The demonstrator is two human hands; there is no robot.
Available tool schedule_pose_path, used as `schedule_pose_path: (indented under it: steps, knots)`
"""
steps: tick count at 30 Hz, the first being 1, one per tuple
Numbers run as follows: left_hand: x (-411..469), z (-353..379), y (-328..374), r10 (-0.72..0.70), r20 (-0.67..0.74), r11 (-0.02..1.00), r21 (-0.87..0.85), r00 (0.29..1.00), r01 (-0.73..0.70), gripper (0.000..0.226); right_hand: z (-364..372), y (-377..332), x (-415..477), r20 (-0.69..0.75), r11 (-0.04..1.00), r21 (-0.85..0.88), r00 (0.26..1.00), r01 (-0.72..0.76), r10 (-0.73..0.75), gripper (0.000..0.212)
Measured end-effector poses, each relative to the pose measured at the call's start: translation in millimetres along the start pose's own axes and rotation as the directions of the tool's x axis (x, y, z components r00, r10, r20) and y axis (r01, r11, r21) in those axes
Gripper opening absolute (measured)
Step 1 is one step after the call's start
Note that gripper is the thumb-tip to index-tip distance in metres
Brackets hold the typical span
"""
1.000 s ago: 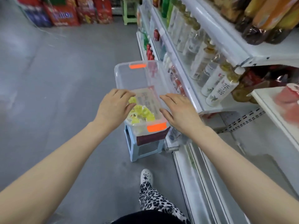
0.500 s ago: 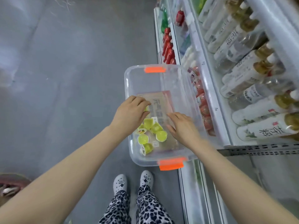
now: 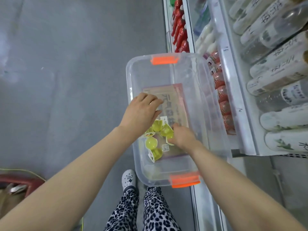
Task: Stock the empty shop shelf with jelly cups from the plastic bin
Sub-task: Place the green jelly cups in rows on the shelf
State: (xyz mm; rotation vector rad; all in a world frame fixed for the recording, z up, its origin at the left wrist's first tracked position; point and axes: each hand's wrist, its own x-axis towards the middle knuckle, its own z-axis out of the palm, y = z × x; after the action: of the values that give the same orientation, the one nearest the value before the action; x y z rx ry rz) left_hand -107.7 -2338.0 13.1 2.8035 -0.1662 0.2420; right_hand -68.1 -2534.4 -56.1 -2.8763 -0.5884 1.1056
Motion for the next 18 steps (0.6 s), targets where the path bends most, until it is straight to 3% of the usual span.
schedule_pose_path:
  steps: [5,11,13,18]
  knots:
    - [0,-3,2,-0.005,0.029,1.0,0.008,1.0,0.004,0.028,-10,7,-8,-0.153,0.992,0.122,0.988,0.021,-0.003,0.036]
    - [4,-5,6,-0.013,0.089,0.995,0.099,0.996,0.004,0.034,-39,16,-21,-0.391,0.92,0.382,0.918,0.091,0.072,0.03]
    - [9,-3,6,-0.006,0.14,0.992,0.127,0.99,-0.012,0.037,-39,19,-22,-0.381,0.924,0.376,0.92,0.067,0.089,0.029]
    - [45,11,12,0.023,0.403,0.986,0.144,0.915,-0.088,0.046,-23,21,-26,-0.152,0.953,0.287,0.978,-0.097,0.146,0.029]
